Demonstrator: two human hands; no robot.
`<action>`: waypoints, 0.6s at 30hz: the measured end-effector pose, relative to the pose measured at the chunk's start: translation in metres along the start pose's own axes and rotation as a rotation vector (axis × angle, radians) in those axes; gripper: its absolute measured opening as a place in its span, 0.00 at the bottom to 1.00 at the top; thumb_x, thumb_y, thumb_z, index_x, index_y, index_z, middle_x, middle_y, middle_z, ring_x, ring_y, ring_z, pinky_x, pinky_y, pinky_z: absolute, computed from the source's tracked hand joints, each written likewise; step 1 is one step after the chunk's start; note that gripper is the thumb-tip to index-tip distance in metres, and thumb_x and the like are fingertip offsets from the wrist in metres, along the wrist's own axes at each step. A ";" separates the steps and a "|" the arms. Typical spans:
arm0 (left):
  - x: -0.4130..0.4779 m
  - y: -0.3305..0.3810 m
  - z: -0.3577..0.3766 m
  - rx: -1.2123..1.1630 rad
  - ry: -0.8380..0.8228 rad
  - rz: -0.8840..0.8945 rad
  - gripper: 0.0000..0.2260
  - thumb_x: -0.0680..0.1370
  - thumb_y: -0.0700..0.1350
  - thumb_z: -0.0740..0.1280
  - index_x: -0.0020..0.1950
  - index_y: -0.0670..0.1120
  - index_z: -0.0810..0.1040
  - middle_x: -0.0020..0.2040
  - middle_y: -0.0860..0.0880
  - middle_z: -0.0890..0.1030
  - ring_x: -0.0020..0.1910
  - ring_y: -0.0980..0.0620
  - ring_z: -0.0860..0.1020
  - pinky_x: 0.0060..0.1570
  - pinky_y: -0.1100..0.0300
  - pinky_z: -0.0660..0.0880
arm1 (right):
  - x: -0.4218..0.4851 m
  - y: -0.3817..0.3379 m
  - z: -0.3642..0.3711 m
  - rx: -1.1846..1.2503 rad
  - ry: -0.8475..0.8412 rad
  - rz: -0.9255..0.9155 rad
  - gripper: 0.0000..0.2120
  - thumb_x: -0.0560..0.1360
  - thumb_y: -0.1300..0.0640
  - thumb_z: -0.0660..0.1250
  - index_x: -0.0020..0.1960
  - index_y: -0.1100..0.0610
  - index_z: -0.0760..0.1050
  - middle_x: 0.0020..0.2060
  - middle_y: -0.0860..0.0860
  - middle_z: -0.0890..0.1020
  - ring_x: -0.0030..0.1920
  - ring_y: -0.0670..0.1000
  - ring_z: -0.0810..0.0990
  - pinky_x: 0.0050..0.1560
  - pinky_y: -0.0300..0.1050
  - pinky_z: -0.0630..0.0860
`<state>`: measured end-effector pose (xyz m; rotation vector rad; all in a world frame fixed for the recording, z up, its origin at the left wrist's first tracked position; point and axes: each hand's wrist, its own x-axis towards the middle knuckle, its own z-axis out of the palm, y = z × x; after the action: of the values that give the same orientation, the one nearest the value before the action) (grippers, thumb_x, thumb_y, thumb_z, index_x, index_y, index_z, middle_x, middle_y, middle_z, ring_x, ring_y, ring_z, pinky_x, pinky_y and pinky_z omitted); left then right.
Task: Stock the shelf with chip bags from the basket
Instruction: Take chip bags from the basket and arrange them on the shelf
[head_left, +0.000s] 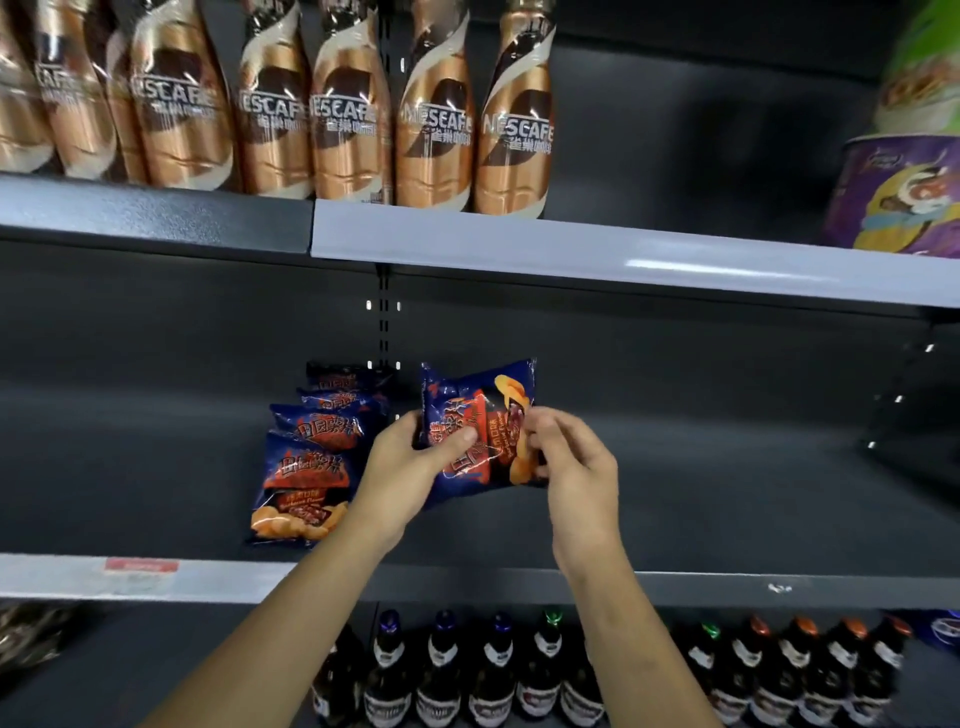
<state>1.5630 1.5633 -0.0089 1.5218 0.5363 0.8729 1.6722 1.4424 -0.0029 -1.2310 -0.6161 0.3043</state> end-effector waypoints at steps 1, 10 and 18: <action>0.000 0.001 -0.003 -0.024 -0.026 -0.002 0.13 0.76 0.44 0.73 0.60 0.47 0.80 0.51 0.51 0.86 0.51 0.55 0.84 0.46 0.67 0.79 | 0.004 0.001 -0.002 0.007 0.021 0.023 0.08 0.82 0.56 0.66 0.58 0.53 0.81 0.45 0.49 0.85 0.42 0.43 0.83 0.41 0.36 0.79; 0.002 0.003 -0.014 -0.059 -0.137 0.007 0.14 0.77 0.43 0.71 0.63 0.45 0.79 0.55 0.49 0.86 0.55 0.52 0.84 0.54 0.58 0.77 | 0.011 0.014 -0.006 -0.026 -0.079 0.172 0.16 0.80 0.50 0.69 0.60 0.61 0.79 0.42 0.54 0.83 0.42 0.53 0.82 0.40 0.40 0.80; 0.005 0.000 -0.012 -0.207 -0.128 -0.010 0.26 0.70 0.51 0.73 0.67 0.48 0.76 0.57 0.48 0.85 0.56 0.49 0.83 0.56 0.51 0.79 | 0.011 0.017 -0.002 0.279 -0.062 0.274 0.08 0.79 0.58 0.70 0.55 0.62 0.80 0.42 0.57 0.86 0.41 0.56 0.85 0.42 0.51 0.82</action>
<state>1.5563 1.5743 -0.0080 1.3737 0.3486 0.7924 1.6837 1.4516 -0.0161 -1.0378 -0.4398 0.6391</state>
